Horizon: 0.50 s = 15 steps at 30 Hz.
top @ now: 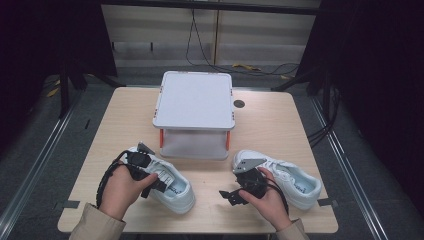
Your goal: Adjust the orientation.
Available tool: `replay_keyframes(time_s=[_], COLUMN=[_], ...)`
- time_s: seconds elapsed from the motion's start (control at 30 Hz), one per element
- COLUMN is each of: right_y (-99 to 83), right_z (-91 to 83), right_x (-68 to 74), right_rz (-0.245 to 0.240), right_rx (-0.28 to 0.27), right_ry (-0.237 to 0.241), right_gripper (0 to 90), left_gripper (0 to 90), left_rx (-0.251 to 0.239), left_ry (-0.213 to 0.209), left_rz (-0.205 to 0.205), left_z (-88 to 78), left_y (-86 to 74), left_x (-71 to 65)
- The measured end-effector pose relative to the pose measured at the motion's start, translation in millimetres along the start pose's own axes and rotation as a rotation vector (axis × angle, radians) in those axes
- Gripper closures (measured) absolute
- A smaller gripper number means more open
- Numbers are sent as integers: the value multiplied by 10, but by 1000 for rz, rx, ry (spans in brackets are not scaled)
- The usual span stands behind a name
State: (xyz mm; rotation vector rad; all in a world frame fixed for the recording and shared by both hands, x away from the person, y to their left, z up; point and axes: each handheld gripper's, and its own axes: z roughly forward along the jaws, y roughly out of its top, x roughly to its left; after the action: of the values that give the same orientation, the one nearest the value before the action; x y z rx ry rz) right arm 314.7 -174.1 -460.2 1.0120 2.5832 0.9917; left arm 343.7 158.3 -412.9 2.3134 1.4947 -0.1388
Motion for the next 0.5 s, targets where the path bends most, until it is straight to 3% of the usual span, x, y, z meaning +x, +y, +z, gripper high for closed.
replay_keyframes(time_s=[0.27,0.5], right_y=[-22,-19], right_z=[23,43], right_x=[-15,-8], right_rz=[10,8], right_rx=[4,4], right_ry=[2,6], right_gripper=[146,146], left_gripper=[432,526], left_rx=[20,9], left_ry=[-56,-14], left_rz=[-5,-33], left_z=[-86,-174], left_y=[-90,-163], left_x=[106,262])
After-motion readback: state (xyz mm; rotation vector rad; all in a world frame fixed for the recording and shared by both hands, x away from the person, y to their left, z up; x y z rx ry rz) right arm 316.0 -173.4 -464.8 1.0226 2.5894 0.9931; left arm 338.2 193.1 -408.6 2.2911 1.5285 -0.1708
